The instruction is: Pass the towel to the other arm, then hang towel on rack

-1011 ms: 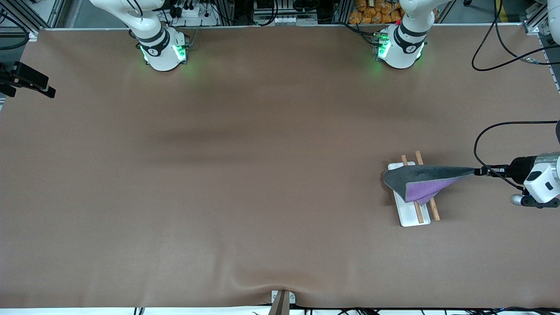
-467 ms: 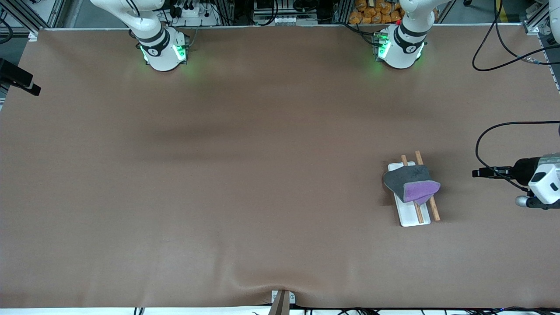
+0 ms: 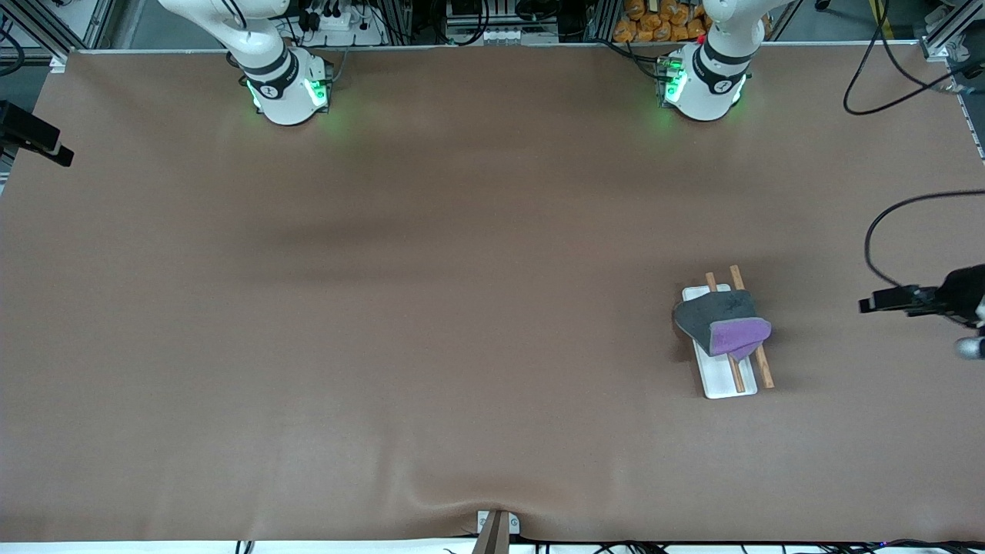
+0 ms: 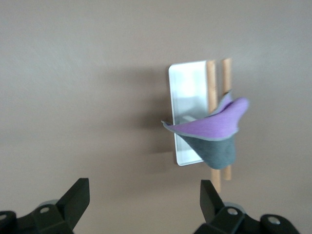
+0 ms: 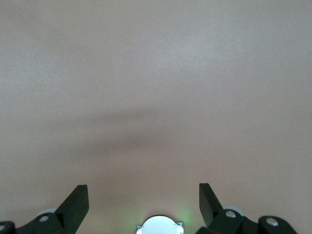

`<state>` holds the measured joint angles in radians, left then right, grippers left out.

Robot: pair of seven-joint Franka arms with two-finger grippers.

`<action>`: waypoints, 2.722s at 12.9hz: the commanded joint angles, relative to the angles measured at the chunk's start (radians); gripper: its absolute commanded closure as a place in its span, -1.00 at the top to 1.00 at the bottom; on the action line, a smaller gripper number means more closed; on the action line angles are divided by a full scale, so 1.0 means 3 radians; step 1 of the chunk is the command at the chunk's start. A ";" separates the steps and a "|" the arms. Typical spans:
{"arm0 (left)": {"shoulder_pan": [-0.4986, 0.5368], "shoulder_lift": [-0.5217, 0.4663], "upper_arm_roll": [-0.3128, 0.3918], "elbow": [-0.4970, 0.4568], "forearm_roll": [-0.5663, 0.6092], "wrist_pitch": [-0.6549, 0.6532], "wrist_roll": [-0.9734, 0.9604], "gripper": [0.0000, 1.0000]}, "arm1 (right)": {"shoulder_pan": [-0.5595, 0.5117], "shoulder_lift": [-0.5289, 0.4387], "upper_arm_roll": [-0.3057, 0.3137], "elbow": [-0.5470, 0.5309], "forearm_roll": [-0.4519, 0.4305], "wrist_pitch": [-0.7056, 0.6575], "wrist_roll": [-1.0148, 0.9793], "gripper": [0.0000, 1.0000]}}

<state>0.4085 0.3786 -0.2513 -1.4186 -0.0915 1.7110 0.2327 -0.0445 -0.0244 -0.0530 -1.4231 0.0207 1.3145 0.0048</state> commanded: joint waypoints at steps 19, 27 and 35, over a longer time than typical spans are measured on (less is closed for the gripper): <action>-0.0761 -0.1129 0.0017 -0.0093 0.0356 -0.0431 -0.1185 1.00 | -0.0036 0.0010 0.0003 0.0004 0.0013 -0.0015 0.0051 1.00; -0.1372 -0.1343 0.0552 -0.0332 0.0356 -0.0503 -0.1231 1.00 | -0.0097 0.0005 -0.0007 0.0019 0.0003 0.0006 0.0045 1.00; -0.1377 -0.1625 0.0567 -0.0615 0.0356 -0.0539 -0.1226 1.00 | -0.0107 0.0005 -0.0018 0.0019 -0.0002 0.0052 0.0045 1.00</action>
<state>0.0009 -0.0588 -0.0865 -1.5501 -0.0098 1.5477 -0.1187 -0.0600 -0.0191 -0.0667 -1.4243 0.0215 1.3268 0.0090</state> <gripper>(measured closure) 0.000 0.000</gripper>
